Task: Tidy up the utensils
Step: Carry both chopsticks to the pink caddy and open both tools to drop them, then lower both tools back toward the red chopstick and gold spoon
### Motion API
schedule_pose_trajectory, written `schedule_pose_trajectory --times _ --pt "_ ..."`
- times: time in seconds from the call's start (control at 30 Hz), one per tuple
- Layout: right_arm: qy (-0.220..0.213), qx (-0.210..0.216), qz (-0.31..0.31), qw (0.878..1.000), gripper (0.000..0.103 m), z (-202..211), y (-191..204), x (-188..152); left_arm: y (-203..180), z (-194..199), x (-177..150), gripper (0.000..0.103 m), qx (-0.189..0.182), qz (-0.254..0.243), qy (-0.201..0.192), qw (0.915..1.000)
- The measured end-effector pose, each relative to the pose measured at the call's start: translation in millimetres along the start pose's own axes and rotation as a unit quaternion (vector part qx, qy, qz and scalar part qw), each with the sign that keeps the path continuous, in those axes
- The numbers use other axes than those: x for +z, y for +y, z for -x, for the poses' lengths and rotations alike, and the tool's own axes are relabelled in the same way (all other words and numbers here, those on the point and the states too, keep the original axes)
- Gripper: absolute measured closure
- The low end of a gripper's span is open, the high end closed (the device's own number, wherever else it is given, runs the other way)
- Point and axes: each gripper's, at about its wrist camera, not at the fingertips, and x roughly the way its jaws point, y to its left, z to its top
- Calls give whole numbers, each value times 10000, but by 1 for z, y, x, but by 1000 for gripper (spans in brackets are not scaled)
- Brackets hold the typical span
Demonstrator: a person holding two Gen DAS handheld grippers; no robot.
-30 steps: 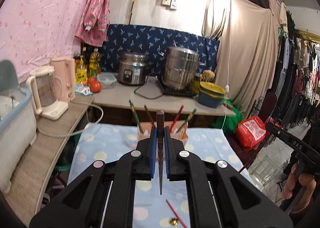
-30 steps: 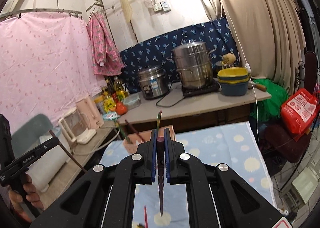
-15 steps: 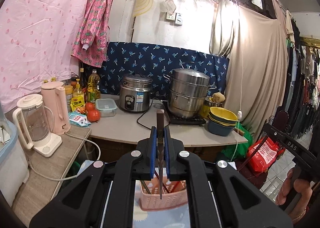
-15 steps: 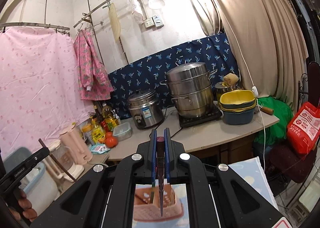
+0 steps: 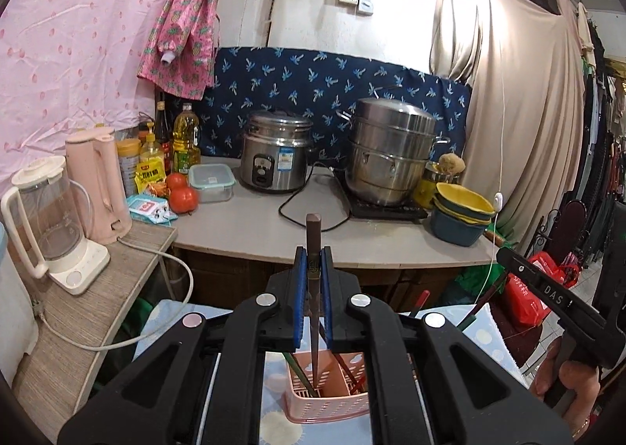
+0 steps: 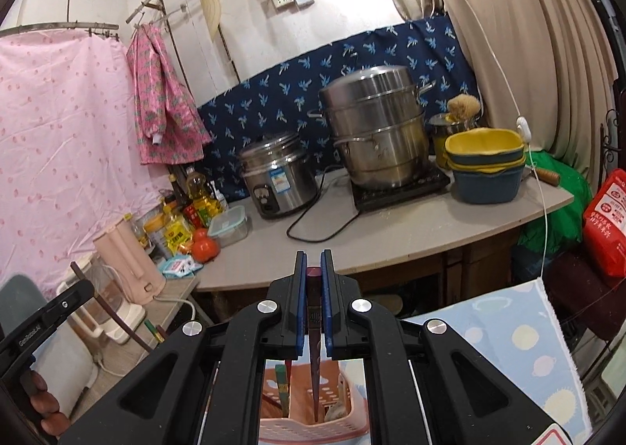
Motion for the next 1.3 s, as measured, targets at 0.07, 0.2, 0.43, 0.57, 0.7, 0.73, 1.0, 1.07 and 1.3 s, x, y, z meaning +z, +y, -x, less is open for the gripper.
schedule_pose_trajectory --times 0.07,0.2,0.43,0.57,0.7,0.73,1.0,1.07,1.3 --pt "102 9 41 9999 96 -4 1 -5 2 -5 -4 96 -32 54 62 10000" --pt "27 -74 97 9999 83 3 1 -8 5 -3 -10 63 34 185 67 9998" --pt "-40 -35 113 9999 82 31 1 -6 5 17 -13 62 0 214 38 9998" --pt "-17 2 129 9999 81 52 2 -13 3 35 -22 62 -32 212 80 9997" --pt "102 16 203 9997 80 77 2 -31 -2 52 -36 62 -1 116 196 9997" --pt "128 -5 255 9996 80 86 3 -39 -3 59 -43 62 -21 111 219 9997" --pt "683 -114 621 9957 80 144 -1 -116 -6 100 -106 62 -97 104 672 9976" --pt "891 -123 681 9936 80 156 -2 -137 -7 109 -127 62 -132 100 831 9964" --pt "1609 -117 836 9834 80 197 -6 -222 -10 133 -208 62 -117 92 1456 9892"
